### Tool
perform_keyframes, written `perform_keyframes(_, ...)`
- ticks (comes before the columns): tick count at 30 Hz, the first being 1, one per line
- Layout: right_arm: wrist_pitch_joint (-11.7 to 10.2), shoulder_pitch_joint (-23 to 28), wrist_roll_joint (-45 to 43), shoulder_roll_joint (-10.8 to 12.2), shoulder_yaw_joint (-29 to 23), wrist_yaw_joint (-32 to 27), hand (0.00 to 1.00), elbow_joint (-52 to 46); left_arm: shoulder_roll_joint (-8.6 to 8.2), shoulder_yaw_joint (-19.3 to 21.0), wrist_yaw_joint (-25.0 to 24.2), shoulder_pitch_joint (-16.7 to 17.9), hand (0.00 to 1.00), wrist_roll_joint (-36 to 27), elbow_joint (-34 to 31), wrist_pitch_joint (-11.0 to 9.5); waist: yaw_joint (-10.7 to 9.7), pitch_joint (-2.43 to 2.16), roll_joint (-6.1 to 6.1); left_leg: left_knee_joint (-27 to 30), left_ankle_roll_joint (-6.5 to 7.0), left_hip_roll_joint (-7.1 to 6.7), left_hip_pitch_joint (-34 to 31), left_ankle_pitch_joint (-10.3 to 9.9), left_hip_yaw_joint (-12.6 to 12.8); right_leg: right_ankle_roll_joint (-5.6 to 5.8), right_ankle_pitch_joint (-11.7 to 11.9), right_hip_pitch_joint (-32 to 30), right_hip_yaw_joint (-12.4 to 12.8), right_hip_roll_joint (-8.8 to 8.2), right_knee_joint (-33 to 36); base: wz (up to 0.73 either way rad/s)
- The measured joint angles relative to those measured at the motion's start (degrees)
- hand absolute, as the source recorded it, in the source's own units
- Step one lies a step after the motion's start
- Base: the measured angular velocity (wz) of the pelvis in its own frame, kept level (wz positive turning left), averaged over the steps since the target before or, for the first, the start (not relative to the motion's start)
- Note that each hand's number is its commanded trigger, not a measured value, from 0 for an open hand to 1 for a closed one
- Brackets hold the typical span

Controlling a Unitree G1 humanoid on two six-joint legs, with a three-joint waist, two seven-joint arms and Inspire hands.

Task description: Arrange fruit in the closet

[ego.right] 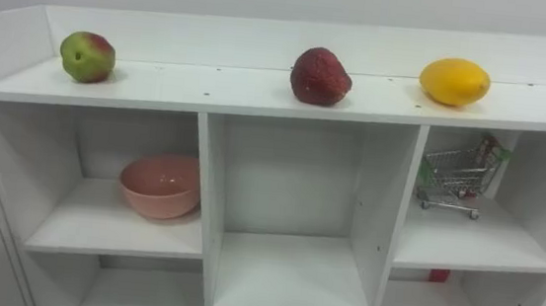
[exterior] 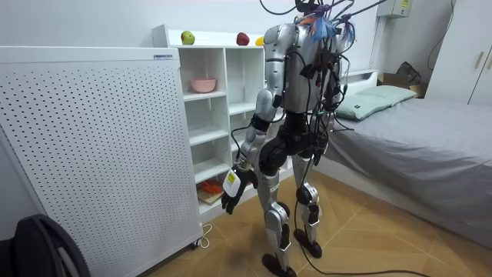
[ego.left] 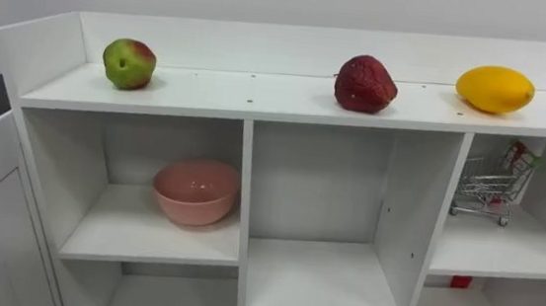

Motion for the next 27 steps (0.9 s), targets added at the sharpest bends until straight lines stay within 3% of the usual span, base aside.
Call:
perform_keyframes(12, 0.0, -0.4, -1.5, 0.0, 0.5, -0.4, 0.0, 0.0, -0.03, 0.4, 0.0, 0.2, 0.0, 0.0, 0.0, 0.0, 0.1, 0.0, -0.52, 0.0, -0.05, -0.06, -0.1, 0.0, -0.2, 0.0, 0.0, 0.1, -0.1, 0.04, -0.4, 0.0)
perform_keyframes(18, 0.2, -1.1, 0.8, 0.3, 0.3, -3.3, 0.0, -0.2, -0.04, 0.6, 0.0, -0.1, 0.0, -0.1, -0.2, 0.0, 0.0, -0.01, -0.37, -0.1, -0.07, -0.05, 0.0, 0.0, -0.1, 0.02, 0.0, 0.3, 0.1, 0.14, -0.7, 0.0)
perform_keyframes(21, 0.4, -2.0, 2.6, 0.3, -2.0, -5.4, 0.0, -1.7, -0.02, 0.8, 0.5, -0.8, 0.0, -1.1, -0.2, -0.5, 0.0, -0.05, -0.31, -0.2, -0.07, -0.06, 0.3, 0.0, 0.0, 0.03, 0.0, 0.4, 0.1, 0.1, -0.7, 0.0)
perform_keyframes(27, -0.4, -3.4, 6.4, 0.3, -10.8, -11.7, 0.0, -15.6, 0.32, 4.2, 0.6, -2.1, 0.0, -1.9, -0.7, -1.8, -0.3, -0.19, 0.08, -0.1, -0.06, -0.17, 0.2, 0.0, 0.0, 0.08, 0.1, 0.4, 0.1, 0.04, -0.6, 0.0)
